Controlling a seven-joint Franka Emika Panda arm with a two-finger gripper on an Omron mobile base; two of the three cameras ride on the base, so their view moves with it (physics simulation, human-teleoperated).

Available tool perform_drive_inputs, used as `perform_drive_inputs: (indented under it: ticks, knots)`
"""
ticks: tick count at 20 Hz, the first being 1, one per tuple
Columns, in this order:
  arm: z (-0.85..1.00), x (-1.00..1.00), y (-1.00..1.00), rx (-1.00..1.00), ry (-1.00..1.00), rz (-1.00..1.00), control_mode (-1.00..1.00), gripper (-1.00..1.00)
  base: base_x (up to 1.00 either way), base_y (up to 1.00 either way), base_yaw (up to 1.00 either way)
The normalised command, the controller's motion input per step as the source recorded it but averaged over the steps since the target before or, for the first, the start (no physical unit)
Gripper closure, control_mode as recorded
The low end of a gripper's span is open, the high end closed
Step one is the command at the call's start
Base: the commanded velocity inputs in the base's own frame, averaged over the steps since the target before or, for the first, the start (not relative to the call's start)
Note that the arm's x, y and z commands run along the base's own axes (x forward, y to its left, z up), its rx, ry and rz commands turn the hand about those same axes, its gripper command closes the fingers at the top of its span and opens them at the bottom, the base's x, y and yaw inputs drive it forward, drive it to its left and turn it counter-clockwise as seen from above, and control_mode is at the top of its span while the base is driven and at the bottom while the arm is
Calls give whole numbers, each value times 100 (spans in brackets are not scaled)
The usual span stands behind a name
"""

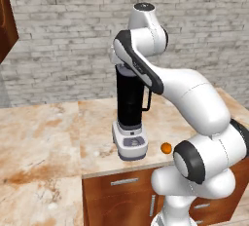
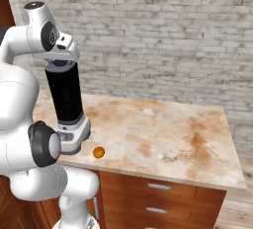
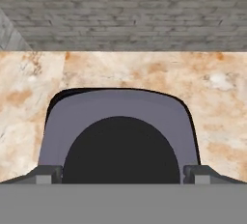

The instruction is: Open the blender lid, put the tangerine in the blender, close the lid, and start the blender.

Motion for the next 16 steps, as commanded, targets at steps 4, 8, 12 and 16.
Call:
perform_drive_inputs:
  ticks: [4,8,12,16]
  knots:
    - [-50,-1,0,0,11,-3,-100,100,0,0,0]
    - [-41,0,1,0,9,0,-100,100,0,0,0]
    - [0,0,0,5,0,0,-100,100,0,0,0]
    - [47,-7,0,3,-7,0,-100,100,0,0,0]
